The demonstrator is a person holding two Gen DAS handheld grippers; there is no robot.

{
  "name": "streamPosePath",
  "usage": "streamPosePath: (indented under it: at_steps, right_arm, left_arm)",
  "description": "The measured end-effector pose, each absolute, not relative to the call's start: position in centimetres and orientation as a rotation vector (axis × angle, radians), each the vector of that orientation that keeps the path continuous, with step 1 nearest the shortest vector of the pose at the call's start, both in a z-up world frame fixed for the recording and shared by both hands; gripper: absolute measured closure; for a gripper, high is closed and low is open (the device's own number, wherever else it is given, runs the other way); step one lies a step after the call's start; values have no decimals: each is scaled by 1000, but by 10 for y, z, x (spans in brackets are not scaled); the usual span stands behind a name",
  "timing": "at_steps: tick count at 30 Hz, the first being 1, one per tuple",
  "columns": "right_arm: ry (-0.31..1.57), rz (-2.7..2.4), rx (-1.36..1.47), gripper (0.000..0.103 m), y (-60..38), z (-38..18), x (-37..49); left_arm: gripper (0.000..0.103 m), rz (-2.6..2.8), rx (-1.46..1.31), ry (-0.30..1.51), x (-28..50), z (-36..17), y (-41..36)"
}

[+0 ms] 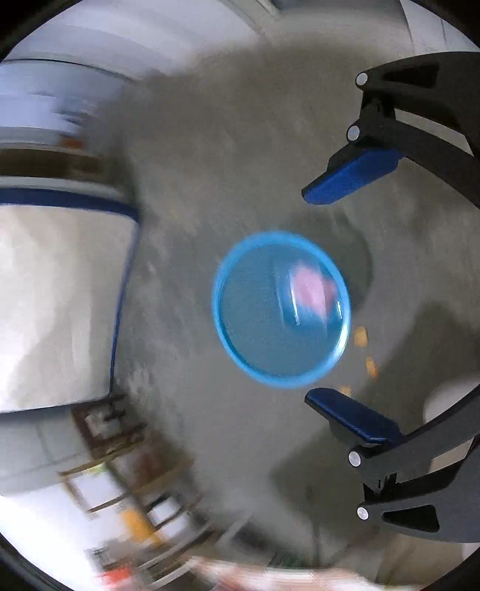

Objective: Collect trash
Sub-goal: 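Move both open grippers back toward the table, then grasp the green plastic bottle with the left gripper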

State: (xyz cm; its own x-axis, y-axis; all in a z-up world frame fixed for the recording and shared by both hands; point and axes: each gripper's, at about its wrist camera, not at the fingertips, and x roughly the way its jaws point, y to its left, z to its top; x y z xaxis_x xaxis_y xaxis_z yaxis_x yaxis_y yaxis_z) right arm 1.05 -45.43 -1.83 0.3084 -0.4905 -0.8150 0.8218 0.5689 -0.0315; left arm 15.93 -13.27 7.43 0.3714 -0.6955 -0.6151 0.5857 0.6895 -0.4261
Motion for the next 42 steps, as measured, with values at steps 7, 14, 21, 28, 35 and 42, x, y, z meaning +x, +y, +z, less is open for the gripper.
streamPosePath:
  at_steps: [7,14,21,28,35,42]
  right_arm:
    - [689,-742,142,6,-354,73,60]
    - [519,-296,159,6,-244,114,105]
    - [741,-65,282,6,-199,89,173]
    - [802,-61,351,6,-201,63,183]
    - [821,-27,387,6,-214,52,189]
    - [826,-10,407,6,-227,44,190]
  left_arm:
    - [8,-669,-245,856,143,63,-11]
    - [8,-585,-156,770,131,47,24]
    - [8,-545,261,562,145,62,-14]
    - [8,-628,671,578,185,23,-84]
    - [9,-669,773,726,197,11,-101]
    - [9,-795,685,810,164,29,-92]
